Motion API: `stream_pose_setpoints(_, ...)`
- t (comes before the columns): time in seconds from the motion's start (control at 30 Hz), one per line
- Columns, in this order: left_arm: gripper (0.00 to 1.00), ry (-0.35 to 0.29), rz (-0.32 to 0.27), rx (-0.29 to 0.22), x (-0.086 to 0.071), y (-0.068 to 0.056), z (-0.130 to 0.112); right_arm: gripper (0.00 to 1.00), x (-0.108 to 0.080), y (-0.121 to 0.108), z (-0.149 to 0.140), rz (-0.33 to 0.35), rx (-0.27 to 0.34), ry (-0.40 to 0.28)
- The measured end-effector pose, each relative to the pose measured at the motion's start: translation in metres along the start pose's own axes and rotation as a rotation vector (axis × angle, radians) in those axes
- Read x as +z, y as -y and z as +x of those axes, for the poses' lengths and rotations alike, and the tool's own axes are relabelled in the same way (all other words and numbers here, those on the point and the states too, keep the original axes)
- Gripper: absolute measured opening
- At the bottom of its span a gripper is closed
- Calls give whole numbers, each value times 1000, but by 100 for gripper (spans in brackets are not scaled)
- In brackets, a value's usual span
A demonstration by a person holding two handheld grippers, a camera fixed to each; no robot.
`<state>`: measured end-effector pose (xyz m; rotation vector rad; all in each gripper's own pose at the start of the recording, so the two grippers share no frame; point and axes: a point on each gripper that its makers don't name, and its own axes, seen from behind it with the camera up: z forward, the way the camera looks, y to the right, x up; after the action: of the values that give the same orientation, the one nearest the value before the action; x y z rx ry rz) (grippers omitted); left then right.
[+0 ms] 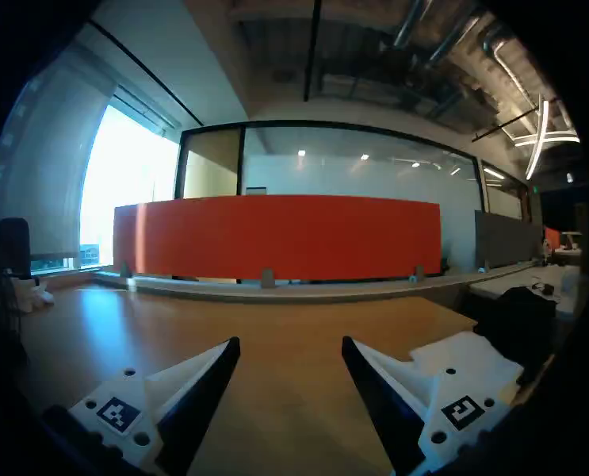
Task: Fold towel
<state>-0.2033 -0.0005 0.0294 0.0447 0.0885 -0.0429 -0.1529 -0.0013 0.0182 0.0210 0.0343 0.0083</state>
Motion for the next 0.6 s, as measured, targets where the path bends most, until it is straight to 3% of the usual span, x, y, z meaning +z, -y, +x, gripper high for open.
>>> stream_pose_setpoints(0.6, 95, 0, 0, -1, -1, 0, 1, 99, -1, 1, 2, 0, 3, -1)
